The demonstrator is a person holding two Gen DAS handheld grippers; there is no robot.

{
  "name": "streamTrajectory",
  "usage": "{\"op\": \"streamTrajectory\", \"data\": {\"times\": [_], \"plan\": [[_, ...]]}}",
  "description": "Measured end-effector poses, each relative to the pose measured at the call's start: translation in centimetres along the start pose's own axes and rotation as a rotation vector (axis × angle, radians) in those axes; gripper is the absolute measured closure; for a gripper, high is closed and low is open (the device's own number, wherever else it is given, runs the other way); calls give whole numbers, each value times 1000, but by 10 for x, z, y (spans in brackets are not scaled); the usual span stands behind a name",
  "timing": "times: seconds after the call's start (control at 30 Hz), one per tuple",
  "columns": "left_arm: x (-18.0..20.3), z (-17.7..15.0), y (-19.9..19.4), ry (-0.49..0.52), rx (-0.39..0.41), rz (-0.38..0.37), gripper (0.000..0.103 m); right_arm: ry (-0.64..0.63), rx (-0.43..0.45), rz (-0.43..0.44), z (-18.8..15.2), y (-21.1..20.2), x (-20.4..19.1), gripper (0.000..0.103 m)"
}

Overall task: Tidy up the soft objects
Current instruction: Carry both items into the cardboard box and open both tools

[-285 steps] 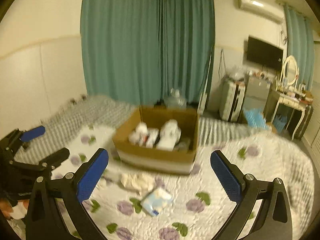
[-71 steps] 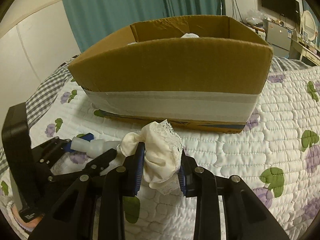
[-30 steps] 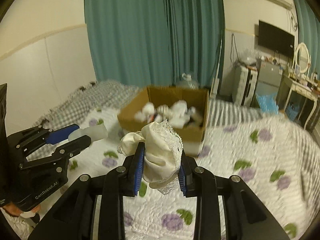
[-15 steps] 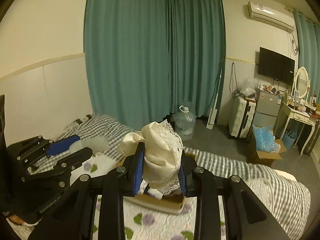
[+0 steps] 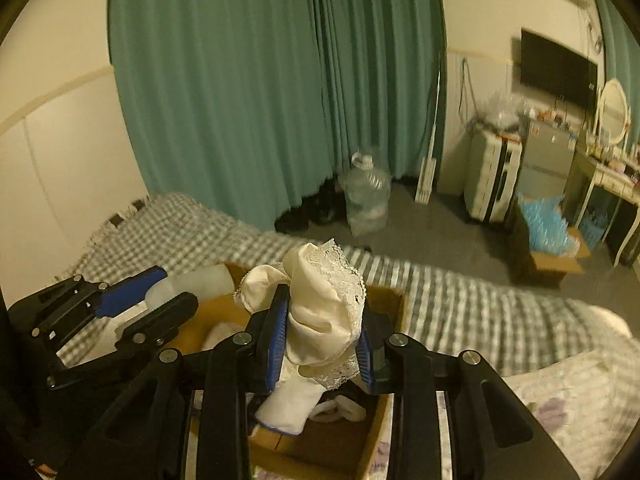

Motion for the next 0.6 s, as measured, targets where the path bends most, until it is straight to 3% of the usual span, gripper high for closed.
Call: {"op": "streamTrajectory", "data": {"times": [0.27,0.3,0.33,0.37,0.4,0.43,0.47,0.6], "plan": [[4,-20,45,-25,-56,-10,71,22,-29,-2,-17,56,23,74],[4,-19,48,-29,-65,-8,69,28,-33,2,-18,58,24,71],[4,-20,50,-37,-81,-12,67,33,-38,10,-18,61,26,59],[3,-21,51,-44,-91,-16,54,38,-34,14,-19,62,28,52],[3,-19,50,-47,-92,-16,34,43,-32,4,-19,61,30,39],[3,-18,45,-52,-77,-13,25,52,-27,-9,-19,60,32,35],[3,-17,39,-55,-57,7,20,65,-24,-10,-19,58,34,35],[-2,-10,19,-75,-25,37,20,97,-15,-25,-13,39,39,33]]}}
Point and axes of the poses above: each gripper's, at about its wrist camera, not at the fingertips, and y roughly the way its jaws point, x to its right, z to its top, the point moved 3 cm from there along y, roughly the way its jaws point, and after that the axes turned 6 degrees about -x, right-handed, at the moved point
